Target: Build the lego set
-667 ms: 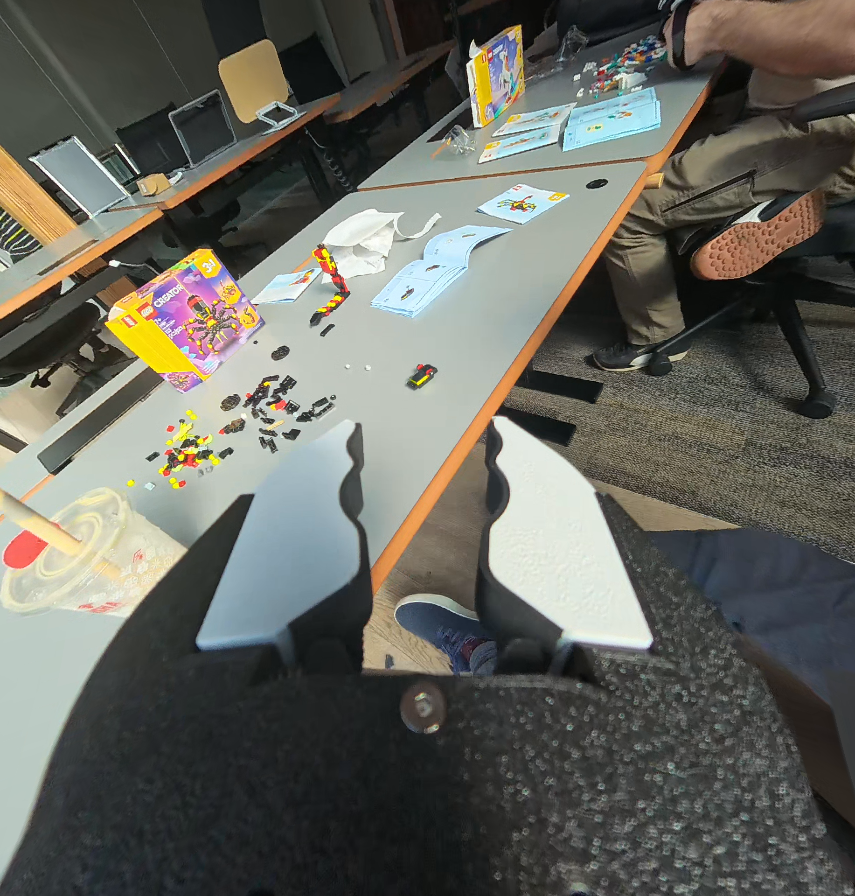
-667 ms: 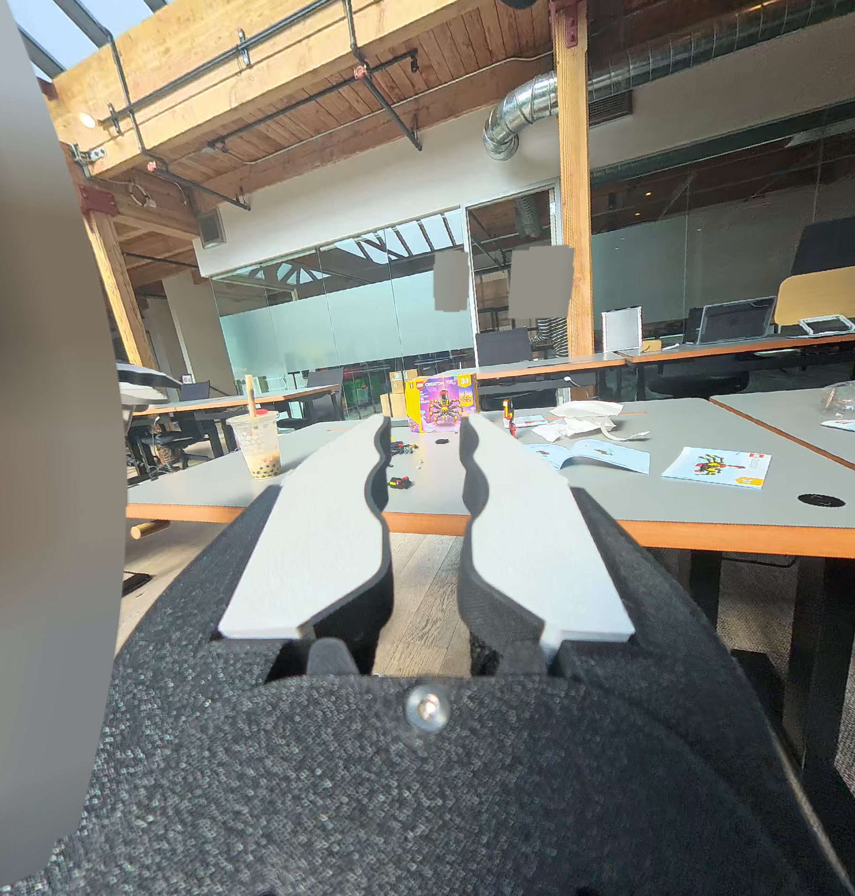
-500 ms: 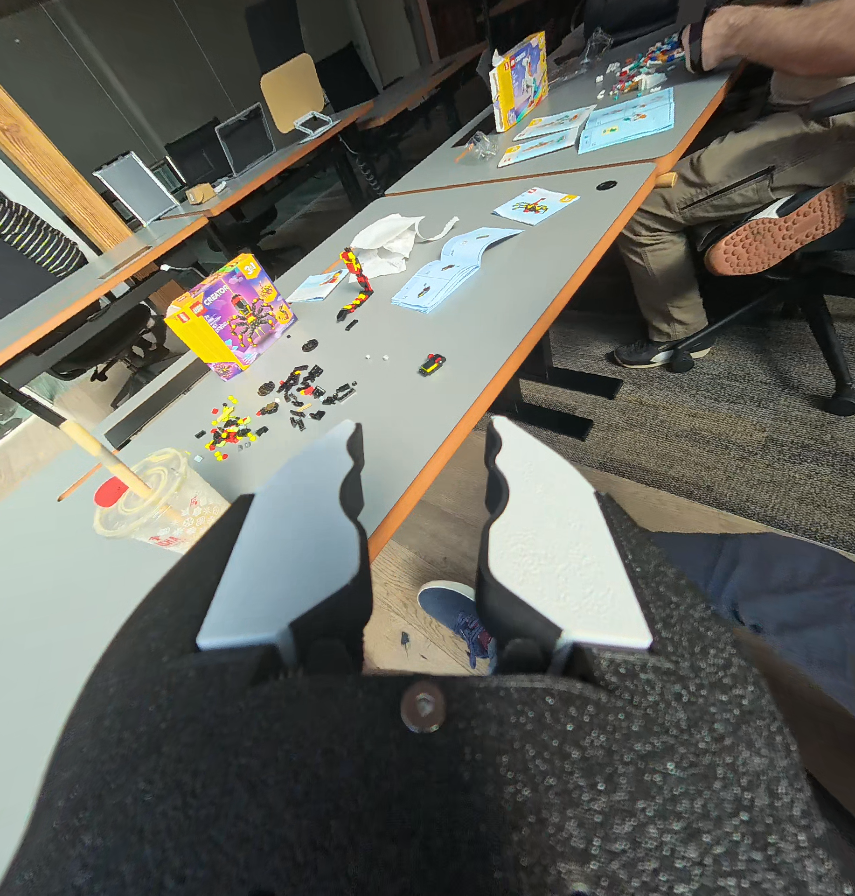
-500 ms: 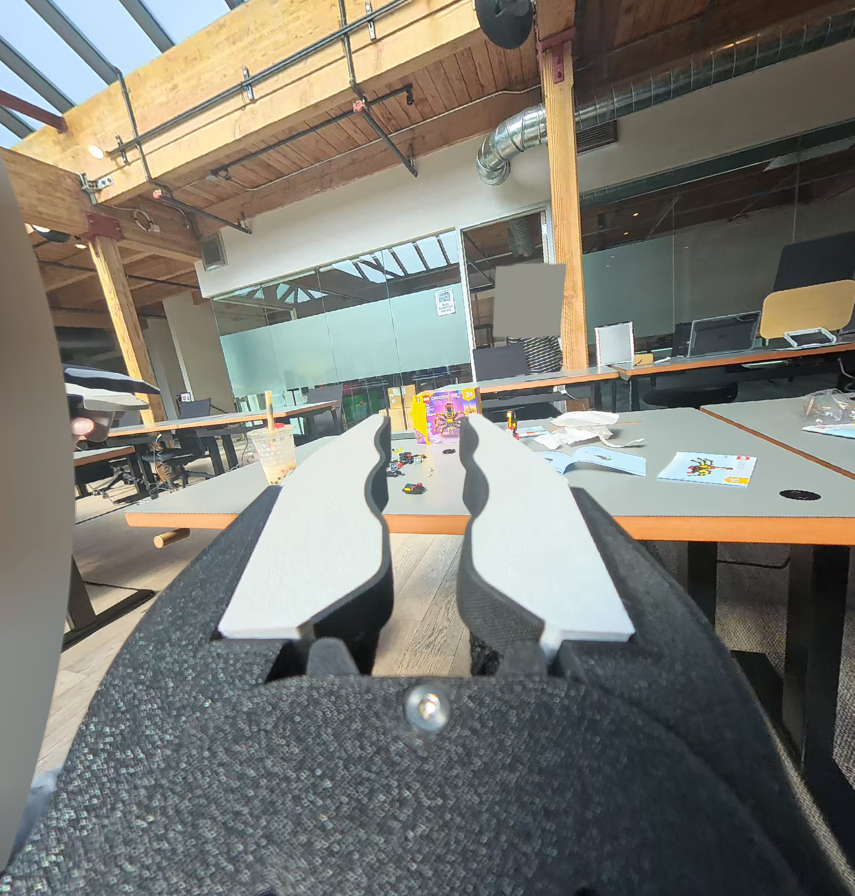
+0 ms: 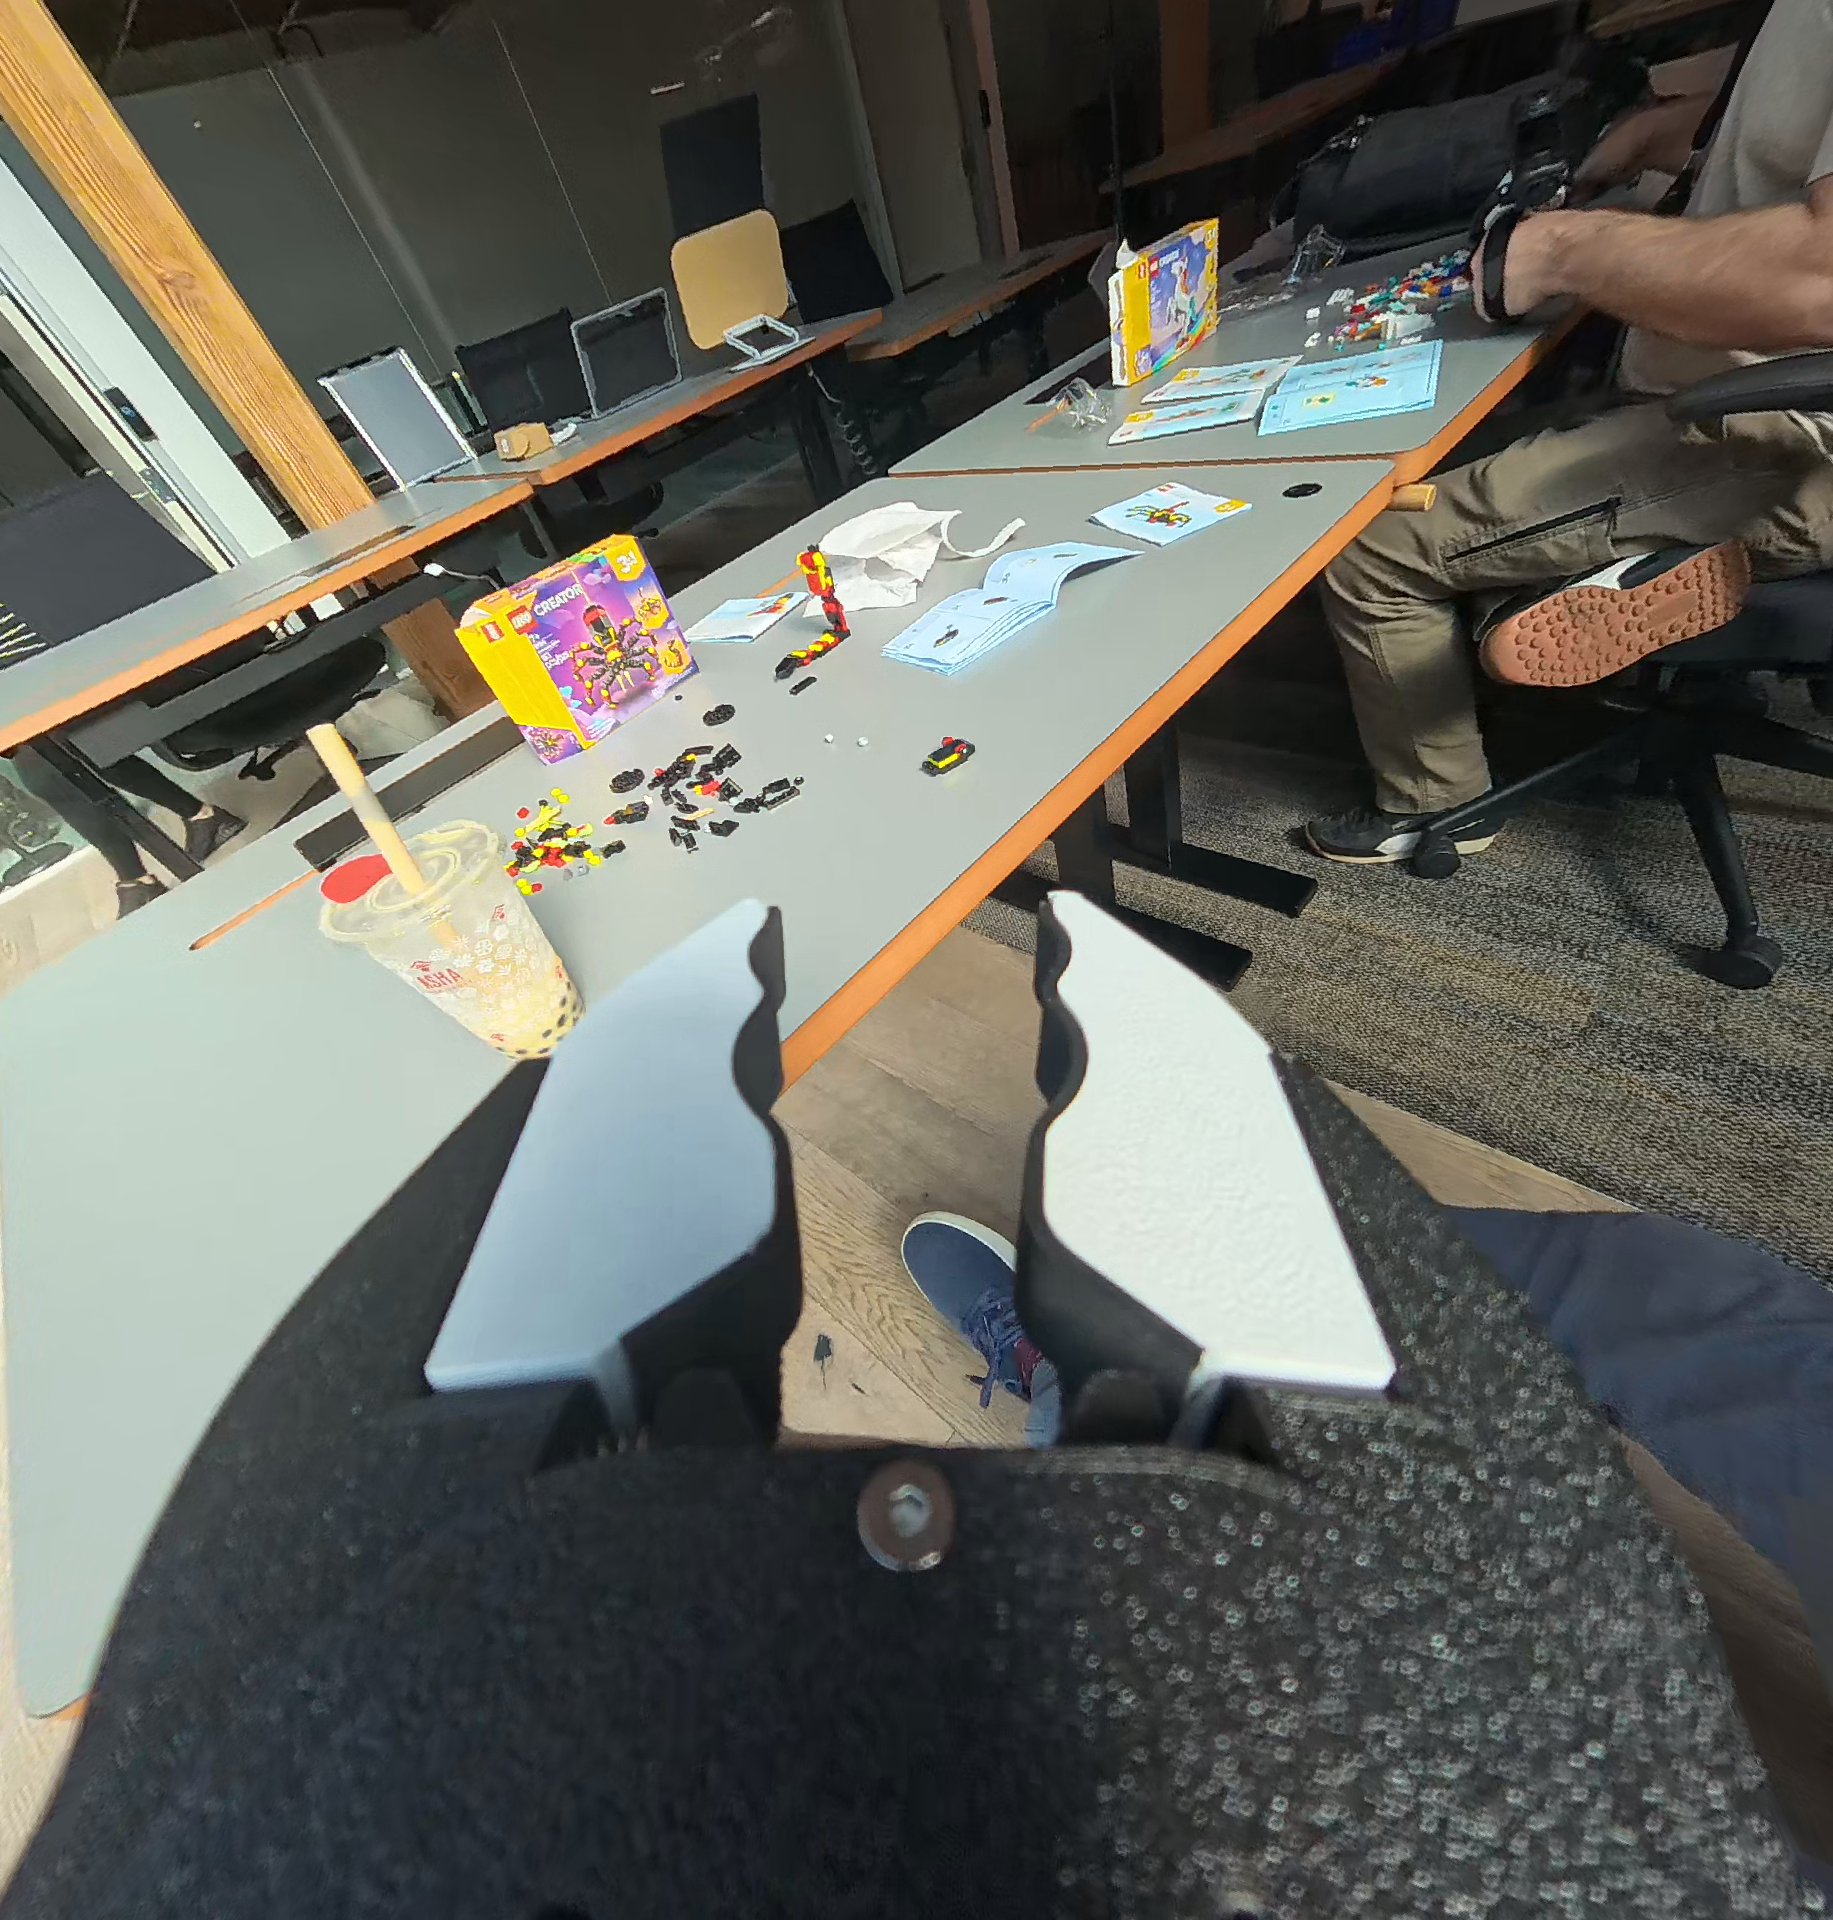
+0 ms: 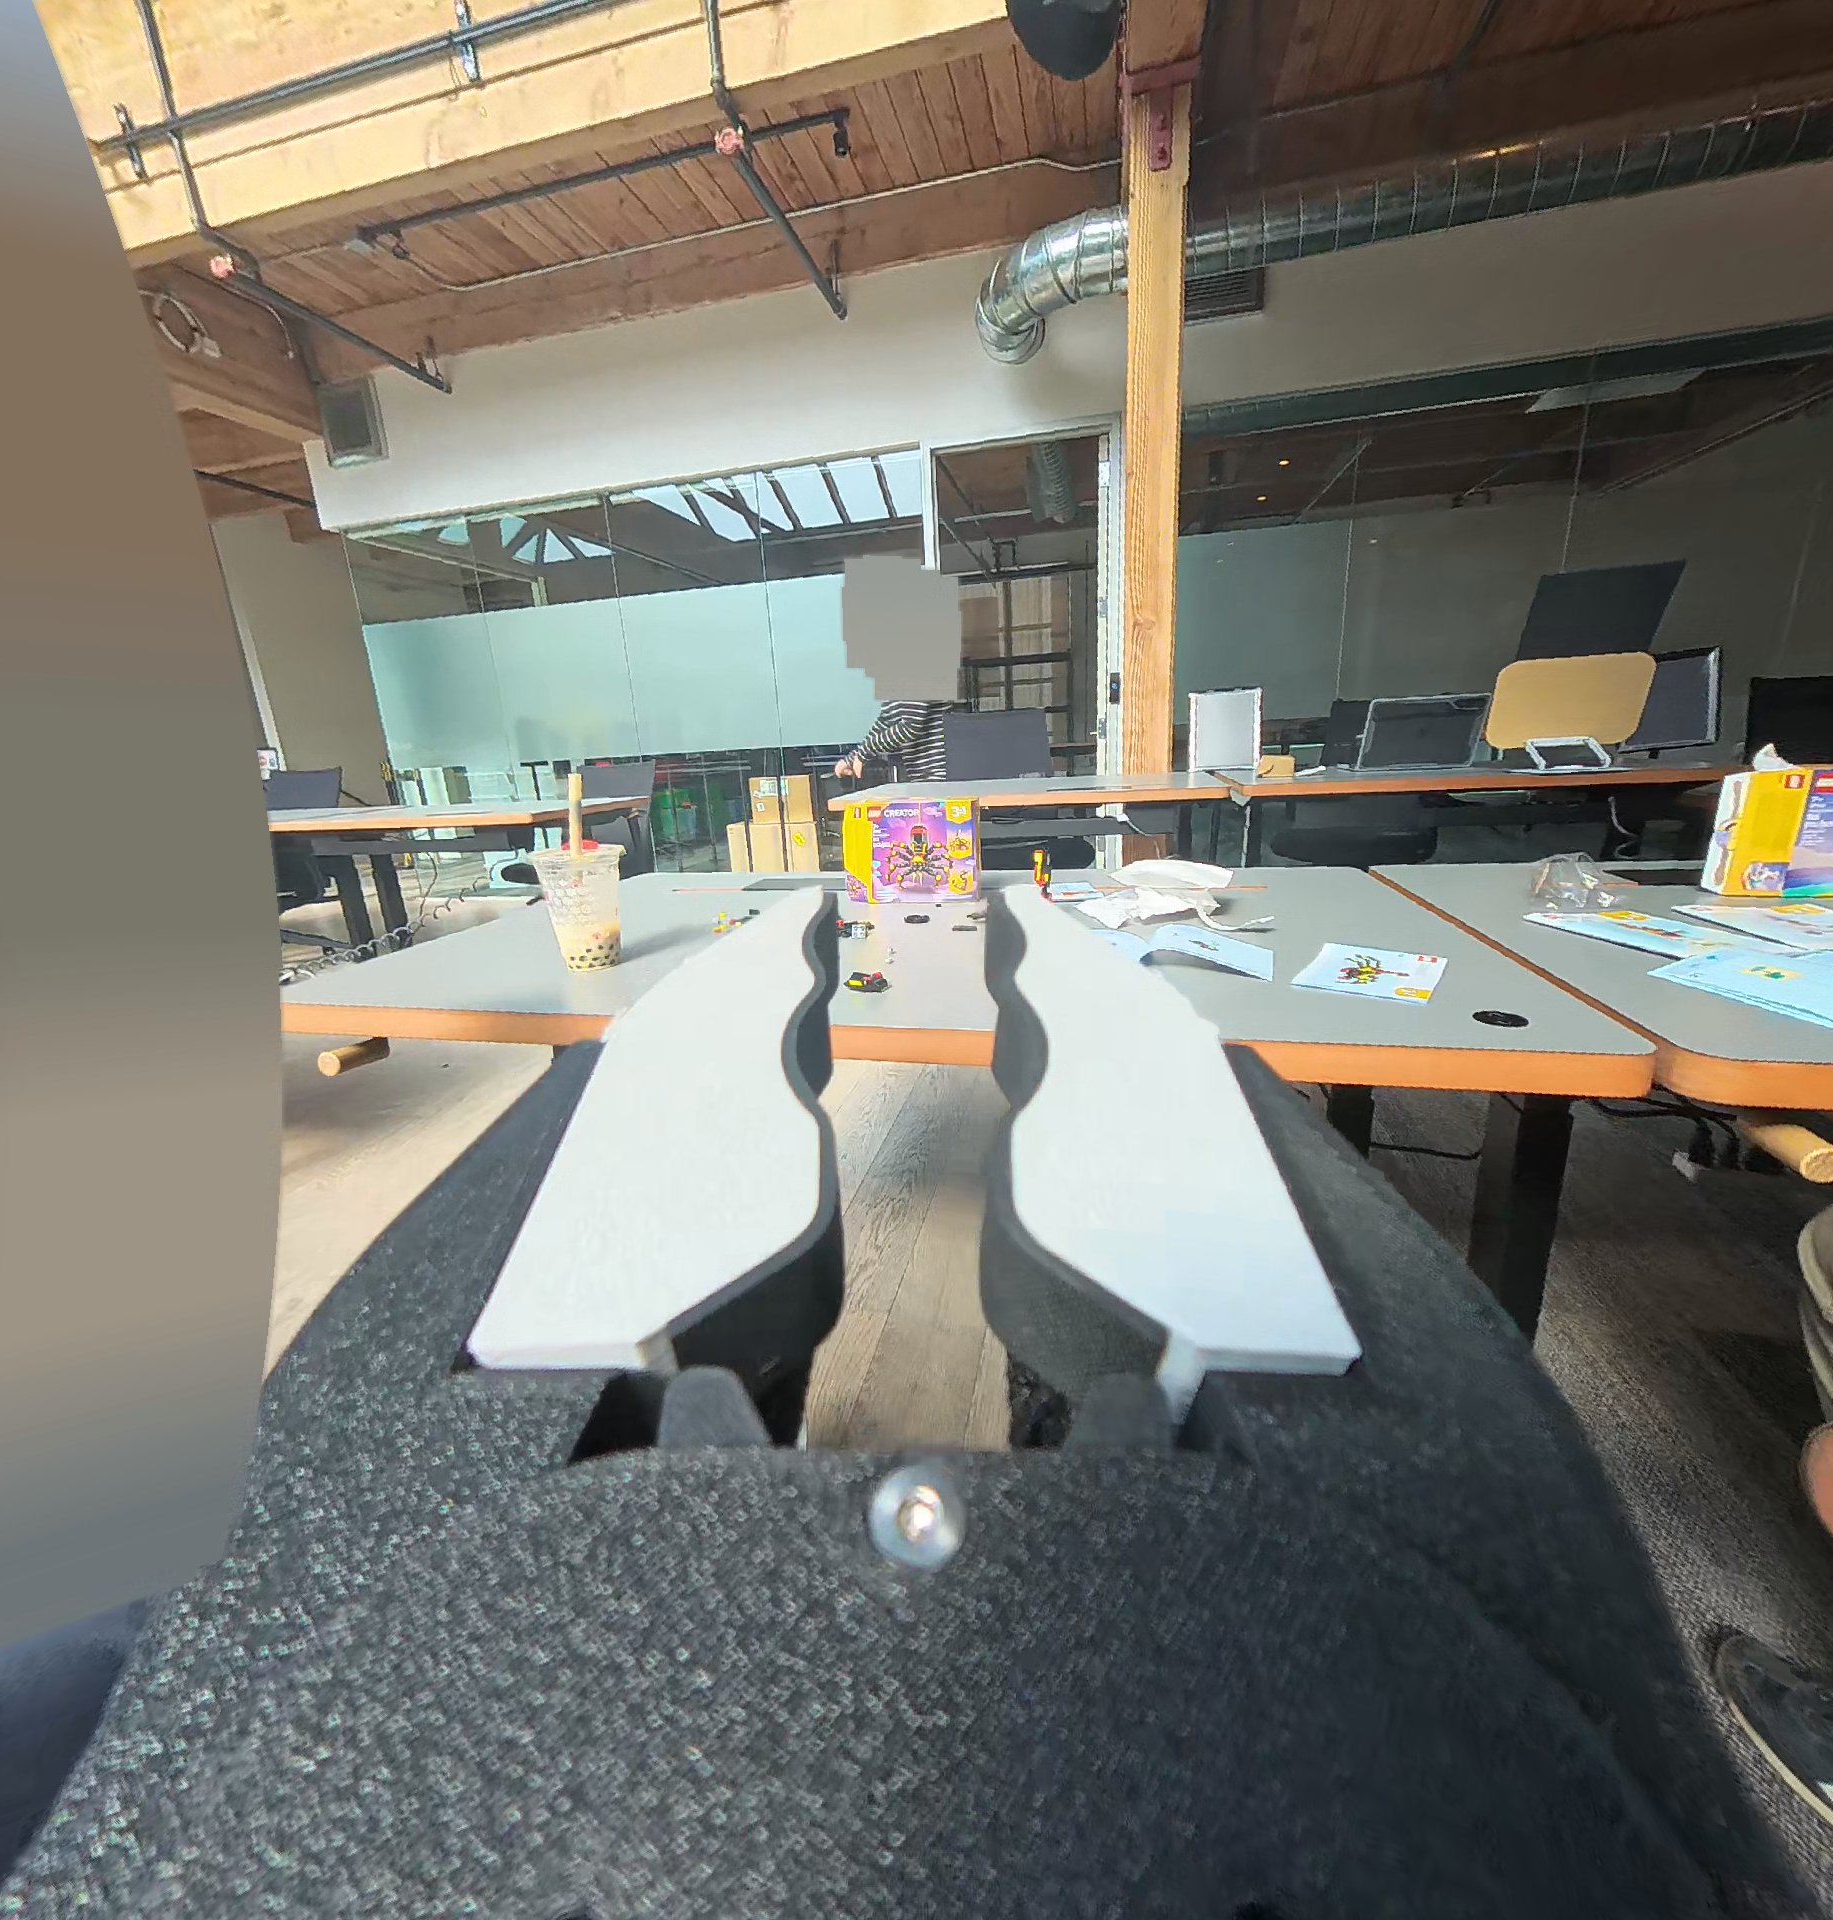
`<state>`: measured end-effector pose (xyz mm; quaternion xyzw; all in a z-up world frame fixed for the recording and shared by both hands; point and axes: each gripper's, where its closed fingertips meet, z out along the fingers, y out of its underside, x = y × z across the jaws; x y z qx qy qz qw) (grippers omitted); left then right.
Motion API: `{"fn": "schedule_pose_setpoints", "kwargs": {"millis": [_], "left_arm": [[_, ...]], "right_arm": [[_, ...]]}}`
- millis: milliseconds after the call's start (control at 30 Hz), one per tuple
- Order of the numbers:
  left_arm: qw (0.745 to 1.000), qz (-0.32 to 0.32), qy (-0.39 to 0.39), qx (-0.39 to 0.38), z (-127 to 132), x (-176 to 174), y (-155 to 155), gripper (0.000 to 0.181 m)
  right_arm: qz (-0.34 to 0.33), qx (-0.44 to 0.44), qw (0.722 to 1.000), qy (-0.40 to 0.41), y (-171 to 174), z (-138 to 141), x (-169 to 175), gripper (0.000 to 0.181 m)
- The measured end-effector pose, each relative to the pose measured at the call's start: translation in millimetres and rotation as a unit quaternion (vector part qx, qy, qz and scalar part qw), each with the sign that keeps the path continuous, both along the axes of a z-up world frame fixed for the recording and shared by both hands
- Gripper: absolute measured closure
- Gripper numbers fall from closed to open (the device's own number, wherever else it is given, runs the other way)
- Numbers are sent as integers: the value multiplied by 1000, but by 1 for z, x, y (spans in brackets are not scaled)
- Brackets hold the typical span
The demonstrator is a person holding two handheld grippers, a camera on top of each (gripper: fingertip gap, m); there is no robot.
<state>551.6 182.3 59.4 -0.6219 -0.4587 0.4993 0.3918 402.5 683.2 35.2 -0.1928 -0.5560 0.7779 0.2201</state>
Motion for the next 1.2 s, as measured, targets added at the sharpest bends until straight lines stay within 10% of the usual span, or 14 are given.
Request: {"fn": "schedule_pose_setpoints", "kwargs": {"millis": [733, 967, 1200], "left_arm": [[999, 9, -4, 42, -28, -50, 16, 139], [1000, -7, -13, 27, -38, -69, 29, 139], [1000, 24, -3, 13, -39, -43, 0, 139]], "right_arm": [[-248, 66, 966, -28, 243, -45, 77, 155], [-265, 65, 961, -46, 254, -64, 67, 155], [-189, 55, 979, -49, 182, -69, 15, 155]]}}
